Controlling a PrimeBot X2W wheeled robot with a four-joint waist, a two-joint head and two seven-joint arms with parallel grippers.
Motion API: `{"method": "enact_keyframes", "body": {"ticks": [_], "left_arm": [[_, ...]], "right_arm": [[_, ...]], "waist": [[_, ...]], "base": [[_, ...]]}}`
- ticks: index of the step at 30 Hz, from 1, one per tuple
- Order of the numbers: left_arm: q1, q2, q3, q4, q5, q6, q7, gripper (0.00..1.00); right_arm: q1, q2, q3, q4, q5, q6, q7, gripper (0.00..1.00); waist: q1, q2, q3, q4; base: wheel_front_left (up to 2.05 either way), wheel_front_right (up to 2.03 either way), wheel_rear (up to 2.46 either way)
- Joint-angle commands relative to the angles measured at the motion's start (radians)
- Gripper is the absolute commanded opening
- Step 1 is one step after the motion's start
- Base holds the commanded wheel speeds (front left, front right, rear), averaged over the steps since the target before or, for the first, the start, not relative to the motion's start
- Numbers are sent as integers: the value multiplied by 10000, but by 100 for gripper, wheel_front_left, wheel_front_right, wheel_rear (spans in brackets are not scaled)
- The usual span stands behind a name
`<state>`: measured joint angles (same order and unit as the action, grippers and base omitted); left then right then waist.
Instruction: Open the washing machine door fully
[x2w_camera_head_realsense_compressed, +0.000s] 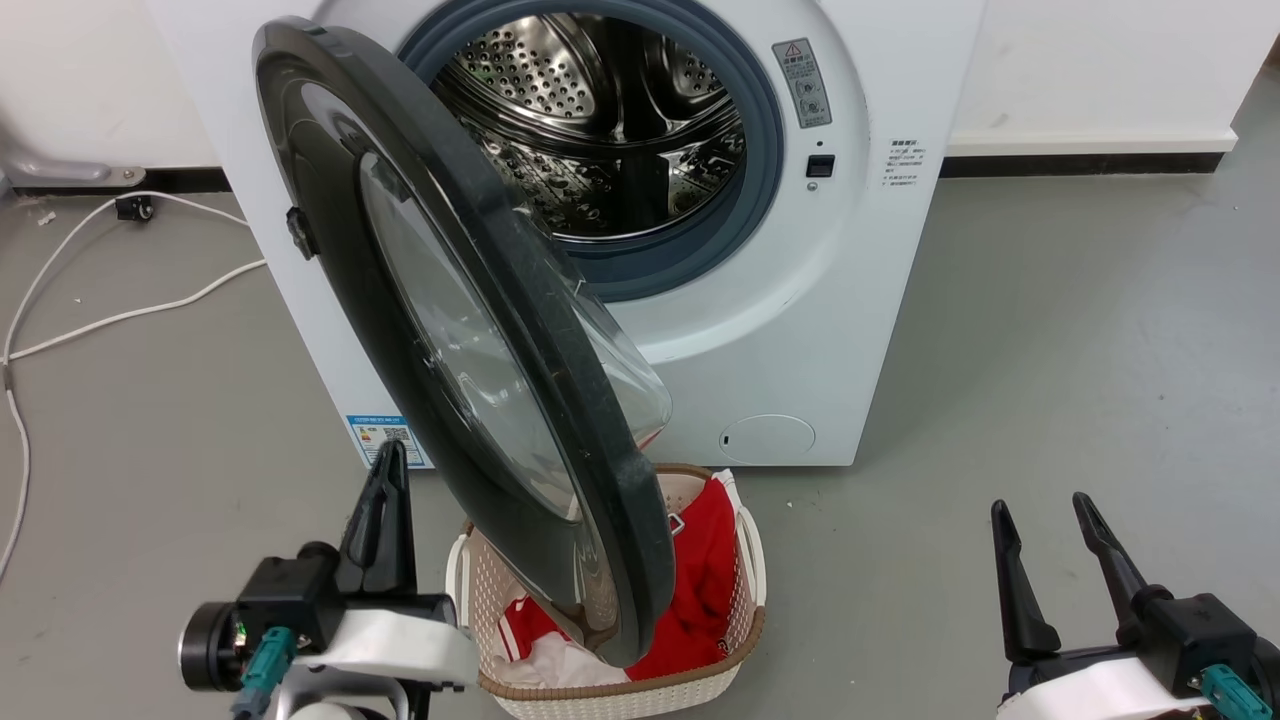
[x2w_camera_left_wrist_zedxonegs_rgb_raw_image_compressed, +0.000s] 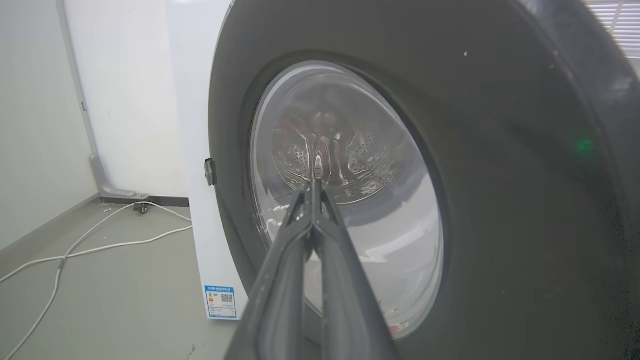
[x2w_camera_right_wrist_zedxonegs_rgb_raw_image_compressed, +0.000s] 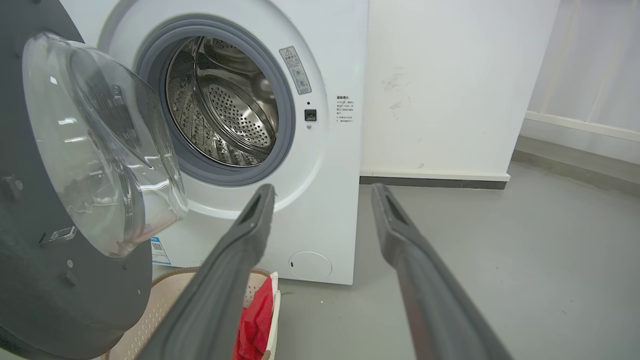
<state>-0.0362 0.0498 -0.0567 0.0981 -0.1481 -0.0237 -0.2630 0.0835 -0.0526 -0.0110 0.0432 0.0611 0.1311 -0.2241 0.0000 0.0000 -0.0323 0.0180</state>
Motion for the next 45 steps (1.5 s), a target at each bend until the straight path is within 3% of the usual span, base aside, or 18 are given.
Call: {"method": "enact_keyframes", "body": {"ticks": [1, 13, 20, 31, 37, 45], "left_arm": [[-142, 8, 89, -342, 72, -1, -26, 0], [-530, 9, 502, -3379, 383, 77, -25, 0], [-673, 8, 129, -5340, 465, 85, -25, 0], [-601, 11, -2165, -6216, 132, -458, 312, 0], [-238, 46, -3586, -5835, -143, -740, 1201, 0], [570, 522, -5018, -5108, -317, -912, 2337, 0]], "right_arm": [[99, 41, -2, 40, 42, -7, -37, 100], [220, 41, -49, 111, 121, -7, -36, 100], [215, 41, -7, 172, 172, -7, -41, 100], [99, 42, 10, 323, 225, -7, 6, 100], [101, 40, -10, 399, 290, -7, -3, 100], [82, 41, -12, 457, 372, -7, -43, 100]], "waist": [[0, 0, -28, 12], [0, 0, -117, 61], [0, 0, -181, 46], [0, 0, -272, 41], [0, 0, -272, 44], [0, 0, -183, 73]], "base": [[0, 0, 0], [0, 0, 0], [0, 0, 0], [0, 0, 0], [0, 0, 0], [0, 0, 0]]}}
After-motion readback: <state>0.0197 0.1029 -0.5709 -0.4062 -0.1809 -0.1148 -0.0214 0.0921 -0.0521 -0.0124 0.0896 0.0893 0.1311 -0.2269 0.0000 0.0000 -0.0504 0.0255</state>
